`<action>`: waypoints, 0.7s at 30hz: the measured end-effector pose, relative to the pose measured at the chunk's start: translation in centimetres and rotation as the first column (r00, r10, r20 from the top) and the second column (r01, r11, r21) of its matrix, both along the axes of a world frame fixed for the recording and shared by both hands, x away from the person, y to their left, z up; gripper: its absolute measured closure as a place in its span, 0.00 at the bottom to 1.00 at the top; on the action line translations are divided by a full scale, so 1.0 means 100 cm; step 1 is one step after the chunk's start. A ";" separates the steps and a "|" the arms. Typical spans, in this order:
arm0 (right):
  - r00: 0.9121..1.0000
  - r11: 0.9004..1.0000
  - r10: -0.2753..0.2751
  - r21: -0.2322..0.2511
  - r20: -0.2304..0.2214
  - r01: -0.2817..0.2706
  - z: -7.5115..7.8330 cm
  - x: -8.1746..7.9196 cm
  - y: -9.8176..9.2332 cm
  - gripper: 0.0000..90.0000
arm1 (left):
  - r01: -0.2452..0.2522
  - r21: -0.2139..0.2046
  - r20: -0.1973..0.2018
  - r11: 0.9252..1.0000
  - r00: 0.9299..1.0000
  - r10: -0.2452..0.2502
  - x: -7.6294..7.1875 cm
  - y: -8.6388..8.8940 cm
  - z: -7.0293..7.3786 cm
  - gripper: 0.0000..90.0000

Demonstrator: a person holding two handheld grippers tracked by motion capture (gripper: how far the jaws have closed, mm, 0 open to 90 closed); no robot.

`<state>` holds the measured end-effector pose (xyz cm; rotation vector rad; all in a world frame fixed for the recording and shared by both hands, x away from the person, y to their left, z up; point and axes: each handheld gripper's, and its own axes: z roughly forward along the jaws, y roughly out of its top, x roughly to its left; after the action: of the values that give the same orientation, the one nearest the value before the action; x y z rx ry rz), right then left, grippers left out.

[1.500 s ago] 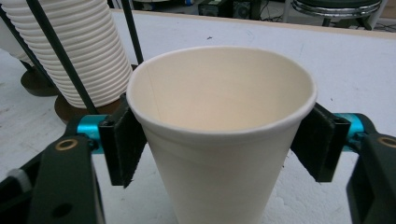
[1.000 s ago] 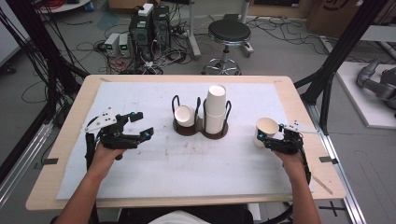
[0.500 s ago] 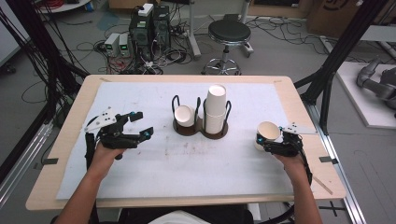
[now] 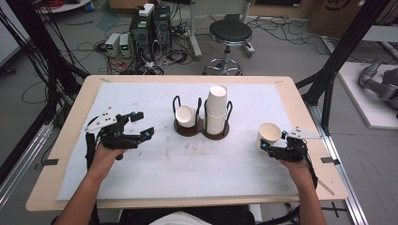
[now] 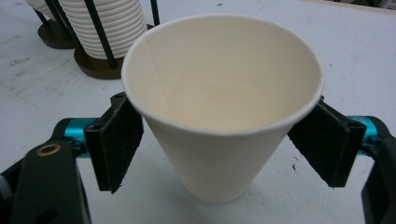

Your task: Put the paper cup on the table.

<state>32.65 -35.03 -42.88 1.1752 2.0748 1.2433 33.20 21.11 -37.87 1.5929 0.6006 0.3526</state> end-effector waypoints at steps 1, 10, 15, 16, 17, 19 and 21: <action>1.000 1.000 0.000 -0.003 -0.002 0.000 0.001 -0.002 0.000 0.22 | 0.000 0.000 0.000 1.000 1.000 0.000 0.000 0.000 0.000 0.22; 0.999 0.999 0.000 -0.044 0.054 0.002 0.024 -0.024 0.002 0.22 | -0.005 0.002 0.001 1.000 1.000 0.005 0.001 0.002 0.000 0.22; 0.996 1.000 0.008 -0.016 0.088 -0.007 0.036 -0.027 0.005 0.22 | -0.005 -0.001 0.001 1.000 1.000 0.005 0.001 0.002 0.000 0.22; 0.996 1.000 0.009 -0.017 0.089 -0.007 0.036 -0.027 0.005 0.22 | -0.006 -0.002 0.001 1.000 1.000 0.006 0.001 0.002 0.000 0.22; 0.996 1.000 0.009 -0.017 0.088 -0.008 0.037 -0.027 0.005 0.22 | -0.006 -0.001 0.000 1.000 1.000 0.006 0.001 0.003 0.000 0.22; 0.997 1.000 0.004 -0.008 0.081 -0.004 0.036 -0.026 0.003 0.22 | -0.006 -0.001 0.001 1.000 1.000 0.006 0.001 0.003 0.000 0.22; 0.997 1.000 -0.004 -0.001 0.080 0.004 0.035 -0.025 0.000 0.22 | -0.006 -0.001 0.001 1.000 1.000 0.006 0.000 0.003 0.000 0.22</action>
<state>30.11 -35.00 -39.37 1.1103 2.0138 1.2655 33.24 21.38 -37.89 1.5899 0.6052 0.3576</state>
